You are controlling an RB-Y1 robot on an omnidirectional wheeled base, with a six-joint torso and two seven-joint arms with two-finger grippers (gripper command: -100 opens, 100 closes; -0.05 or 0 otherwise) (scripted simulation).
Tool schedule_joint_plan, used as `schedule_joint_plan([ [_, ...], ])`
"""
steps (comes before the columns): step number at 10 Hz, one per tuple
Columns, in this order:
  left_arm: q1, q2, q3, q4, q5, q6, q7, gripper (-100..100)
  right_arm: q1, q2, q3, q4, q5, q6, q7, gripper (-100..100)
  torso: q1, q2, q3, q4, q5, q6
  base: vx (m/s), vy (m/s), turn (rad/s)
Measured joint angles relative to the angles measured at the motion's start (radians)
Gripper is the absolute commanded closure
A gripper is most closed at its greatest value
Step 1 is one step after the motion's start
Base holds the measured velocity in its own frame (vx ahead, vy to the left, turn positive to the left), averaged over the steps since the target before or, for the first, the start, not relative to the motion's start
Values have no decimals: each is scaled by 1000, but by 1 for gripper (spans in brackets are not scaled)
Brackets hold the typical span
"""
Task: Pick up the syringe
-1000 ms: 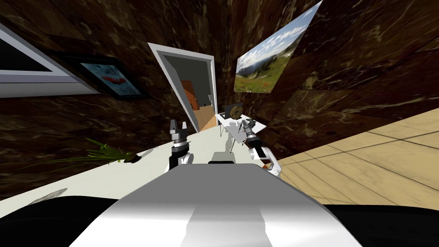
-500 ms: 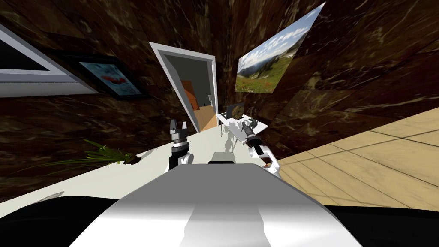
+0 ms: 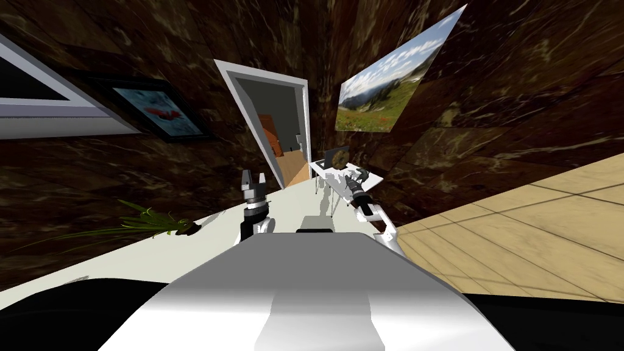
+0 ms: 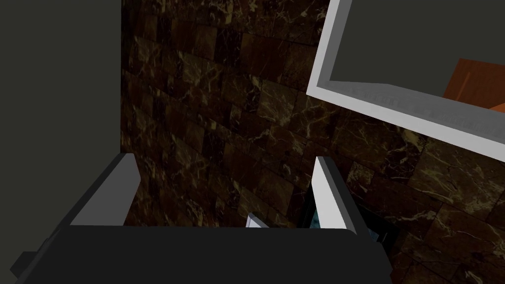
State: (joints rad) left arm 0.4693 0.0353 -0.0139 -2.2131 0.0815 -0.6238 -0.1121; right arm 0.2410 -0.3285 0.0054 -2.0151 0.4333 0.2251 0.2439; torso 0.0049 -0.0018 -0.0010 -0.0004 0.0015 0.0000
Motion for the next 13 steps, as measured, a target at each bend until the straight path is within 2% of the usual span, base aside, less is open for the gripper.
schedule_joint_plan([
  [4, 0, 0, 0, 0, 0, 0, 0, 0, -24, -41, 2, 35, 26, 99, 50, -100, -2, 0, 0, 0, -1, 0, 21, 58, -3],
  [6, 0, 0, 0, 0, 0, 0, 0, 0, -58, -71, 9, 71, 37, 161, 86, -100, -1, -1, -1, 0, 0, 0, 30, 73, 3],
  [10, 0, 0, 0, 0, 0, 0, 0, 0, -90, -140, 14, 127, 48, 273, 149, -100, -2, 0, 0, 0, -1, 0, 23, 58, 5],
  [13, 0, 0, 0, 0, 0, 0, 0, 0, -114, -180, 17, 170, 57, 333, 187, -100, -3, 0, 0, 0, -1, 0, 20, 48, 3],
])
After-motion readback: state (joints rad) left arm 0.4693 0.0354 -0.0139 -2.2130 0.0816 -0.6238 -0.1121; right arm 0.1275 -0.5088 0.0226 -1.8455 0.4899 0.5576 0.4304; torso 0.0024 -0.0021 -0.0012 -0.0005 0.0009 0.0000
